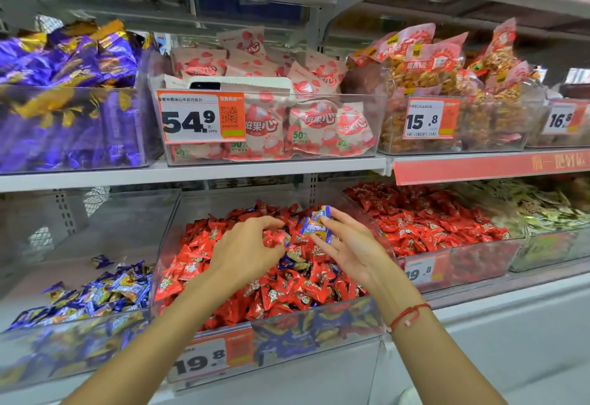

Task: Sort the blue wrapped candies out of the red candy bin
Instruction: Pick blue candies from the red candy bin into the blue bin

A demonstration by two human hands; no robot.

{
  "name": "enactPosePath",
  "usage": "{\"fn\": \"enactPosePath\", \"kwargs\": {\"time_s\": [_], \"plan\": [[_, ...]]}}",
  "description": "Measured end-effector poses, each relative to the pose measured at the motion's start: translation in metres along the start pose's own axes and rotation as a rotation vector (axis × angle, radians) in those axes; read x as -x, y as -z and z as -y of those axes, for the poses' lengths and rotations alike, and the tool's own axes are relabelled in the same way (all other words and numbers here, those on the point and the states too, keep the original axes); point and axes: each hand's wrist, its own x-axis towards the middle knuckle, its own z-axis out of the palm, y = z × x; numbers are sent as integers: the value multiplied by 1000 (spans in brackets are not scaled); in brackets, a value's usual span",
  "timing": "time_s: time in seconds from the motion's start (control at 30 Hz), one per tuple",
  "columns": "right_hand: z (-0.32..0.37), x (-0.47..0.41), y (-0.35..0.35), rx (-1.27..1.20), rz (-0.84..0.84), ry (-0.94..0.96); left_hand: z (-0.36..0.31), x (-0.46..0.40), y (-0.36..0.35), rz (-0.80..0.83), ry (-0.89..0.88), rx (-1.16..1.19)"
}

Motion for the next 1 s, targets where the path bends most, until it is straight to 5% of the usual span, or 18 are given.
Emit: {"fn": "enactPosePath", "kwargs": {"time_s": [0.23, 0.6, 0.73, 0.83, 1.0], "plan": [[-1, 10, -23, 208, 191, -26, -5, -5, 5, 60, -65, 575], [-4, 23, -48, 231, -104, 105, -4, 8, 15, -98, -5, 876], [-10, 24, -55, 362, -148, 158, -1, 12, 19, -112, 28, 868], [-10, 24, -54, 377, 70, 72, 15, 24, 35, -197, 101, 853], [-12, 20, -49, 843, 184, 123, 87, 55, 84, -451, 247, 324]]}}
